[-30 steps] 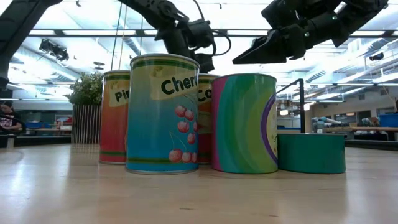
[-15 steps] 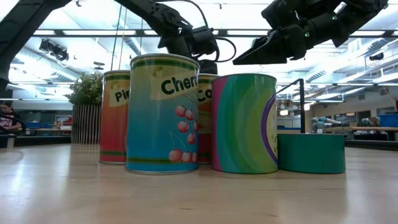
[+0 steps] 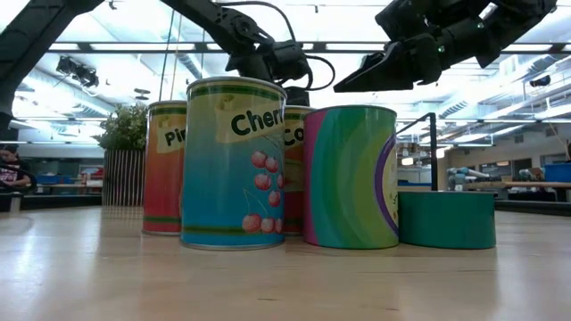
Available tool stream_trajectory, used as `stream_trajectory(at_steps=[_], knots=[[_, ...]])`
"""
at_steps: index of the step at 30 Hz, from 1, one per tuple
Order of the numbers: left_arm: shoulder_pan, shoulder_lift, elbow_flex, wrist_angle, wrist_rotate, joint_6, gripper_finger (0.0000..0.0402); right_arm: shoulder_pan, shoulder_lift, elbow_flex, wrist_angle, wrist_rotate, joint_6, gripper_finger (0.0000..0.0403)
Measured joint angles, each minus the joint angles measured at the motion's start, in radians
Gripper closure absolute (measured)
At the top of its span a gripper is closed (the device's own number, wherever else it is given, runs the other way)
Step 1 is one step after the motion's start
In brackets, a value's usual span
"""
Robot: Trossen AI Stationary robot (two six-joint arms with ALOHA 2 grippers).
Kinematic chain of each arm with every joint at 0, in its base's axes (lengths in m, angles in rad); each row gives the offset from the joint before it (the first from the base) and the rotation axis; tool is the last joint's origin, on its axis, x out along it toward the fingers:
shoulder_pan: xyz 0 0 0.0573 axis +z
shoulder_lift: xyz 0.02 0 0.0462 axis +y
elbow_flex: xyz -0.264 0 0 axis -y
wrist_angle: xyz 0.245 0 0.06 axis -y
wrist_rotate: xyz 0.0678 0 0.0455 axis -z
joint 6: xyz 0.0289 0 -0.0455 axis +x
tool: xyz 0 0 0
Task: Pick and place cans onto a shelf
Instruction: Put the canned peaches on the shelf
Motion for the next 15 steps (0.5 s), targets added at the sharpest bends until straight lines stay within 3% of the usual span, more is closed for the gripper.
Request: stream_trajectory(at_steps=[9,15], knots=[[0.013,0.0,0.0,0.034,-0.002,-0.034,0.0046,0.0,0.0,0.0,0.0,-0.002,0.0,0.0029],[0.012,0.0,0.0,0.078,-0.062,0.019,0.0046,0.0,0.0,0.0,0.0,-0.002,0.0,0.0029]])
